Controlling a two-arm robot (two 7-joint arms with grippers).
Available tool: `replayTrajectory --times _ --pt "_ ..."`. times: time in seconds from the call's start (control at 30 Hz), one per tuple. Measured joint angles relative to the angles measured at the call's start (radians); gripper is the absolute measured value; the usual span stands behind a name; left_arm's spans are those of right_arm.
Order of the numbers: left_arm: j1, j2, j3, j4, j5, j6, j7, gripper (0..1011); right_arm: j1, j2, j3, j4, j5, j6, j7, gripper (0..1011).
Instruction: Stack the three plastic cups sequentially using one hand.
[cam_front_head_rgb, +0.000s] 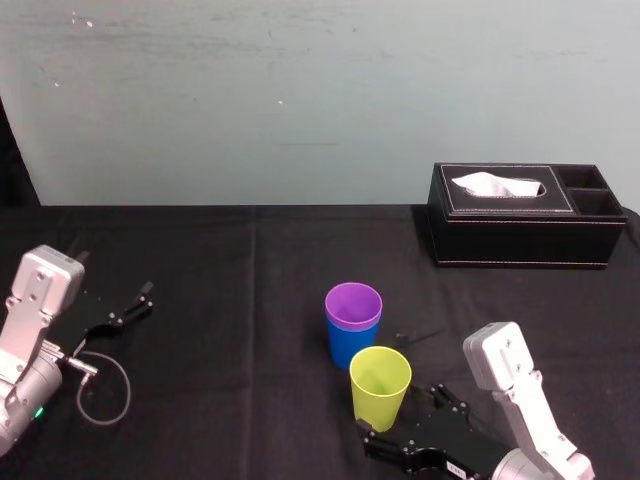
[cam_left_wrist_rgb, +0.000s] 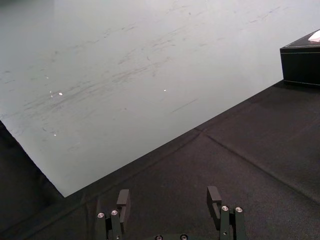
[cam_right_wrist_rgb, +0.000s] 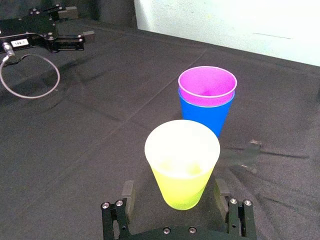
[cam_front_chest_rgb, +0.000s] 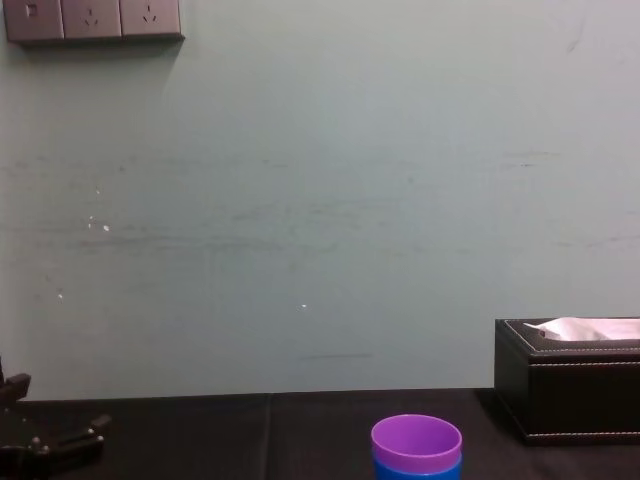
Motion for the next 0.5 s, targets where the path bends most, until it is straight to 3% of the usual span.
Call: replayTrajectory --times 0.5 --pt "0.0 0.0 0.0 0.0 0.0 0.0 0.0 1000 0.017 -0.041 0.008 0.04 -0.027 -0.021 0.011 1000"
